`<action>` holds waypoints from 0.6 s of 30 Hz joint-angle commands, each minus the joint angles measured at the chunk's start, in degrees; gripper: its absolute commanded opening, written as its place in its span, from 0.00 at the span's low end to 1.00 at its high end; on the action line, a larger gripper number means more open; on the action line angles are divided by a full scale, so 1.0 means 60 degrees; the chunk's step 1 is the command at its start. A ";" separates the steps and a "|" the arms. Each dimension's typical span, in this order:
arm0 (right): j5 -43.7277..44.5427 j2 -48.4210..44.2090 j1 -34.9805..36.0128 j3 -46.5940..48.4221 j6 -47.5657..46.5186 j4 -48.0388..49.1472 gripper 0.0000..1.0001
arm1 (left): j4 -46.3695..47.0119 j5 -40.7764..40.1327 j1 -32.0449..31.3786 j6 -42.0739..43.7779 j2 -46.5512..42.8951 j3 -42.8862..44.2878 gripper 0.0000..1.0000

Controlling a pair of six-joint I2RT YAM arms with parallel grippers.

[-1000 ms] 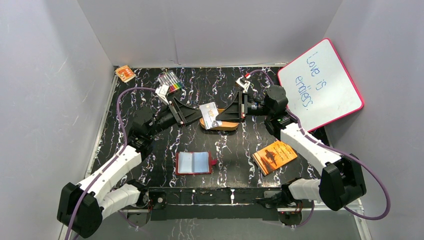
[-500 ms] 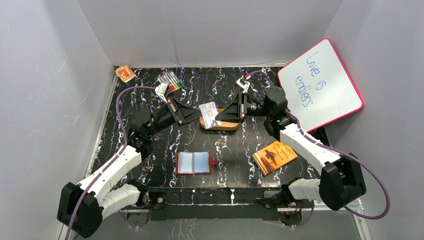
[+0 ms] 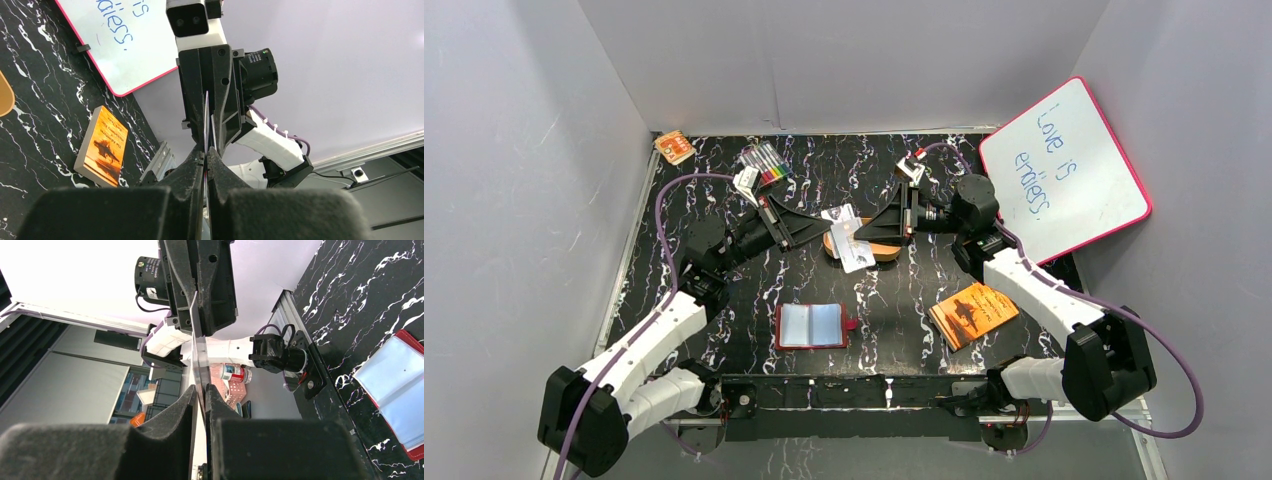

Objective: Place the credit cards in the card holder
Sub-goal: Pick up the credit card from the storage box.

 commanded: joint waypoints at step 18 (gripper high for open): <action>0.0137 -0.0598 0.0056 -0.0615 -0.0411 0.0012 0.06 | -0.2414 -0.2023 0.0076 0.1063 -0.1309 0.0088 0.00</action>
